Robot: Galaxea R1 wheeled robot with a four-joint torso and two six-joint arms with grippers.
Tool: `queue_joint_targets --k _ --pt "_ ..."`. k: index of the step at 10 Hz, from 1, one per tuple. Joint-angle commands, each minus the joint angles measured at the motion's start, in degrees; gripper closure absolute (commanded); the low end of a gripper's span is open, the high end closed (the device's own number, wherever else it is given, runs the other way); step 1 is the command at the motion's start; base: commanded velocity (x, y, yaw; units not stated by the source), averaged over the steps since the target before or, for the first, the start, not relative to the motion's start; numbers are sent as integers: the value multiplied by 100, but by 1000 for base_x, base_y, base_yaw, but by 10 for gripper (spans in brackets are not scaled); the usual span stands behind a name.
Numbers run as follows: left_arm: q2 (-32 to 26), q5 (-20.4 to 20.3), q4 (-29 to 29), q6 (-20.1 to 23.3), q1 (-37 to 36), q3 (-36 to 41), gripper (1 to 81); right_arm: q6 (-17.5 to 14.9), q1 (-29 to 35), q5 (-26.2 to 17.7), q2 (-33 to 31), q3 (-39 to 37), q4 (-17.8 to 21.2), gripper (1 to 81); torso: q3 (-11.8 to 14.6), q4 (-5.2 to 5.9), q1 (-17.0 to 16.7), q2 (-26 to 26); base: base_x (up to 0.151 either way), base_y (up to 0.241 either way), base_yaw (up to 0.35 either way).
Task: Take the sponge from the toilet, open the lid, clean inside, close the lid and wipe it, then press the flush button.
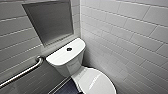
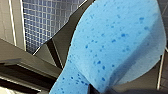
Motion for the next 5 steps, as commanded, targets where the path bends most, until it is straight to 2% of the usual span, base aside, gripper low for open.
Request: queue_joint_targets --k 1,5 --pt "121 129 -84 -236 -653 0 10 10 0 -309 -169 104 -133 811 4 0 0 0 0 0 0" --pt "341 -82 -84 -492 -670 -510 10 36 0 -309 -161 86 -133 811 -40 0 2 2 0 0 0"
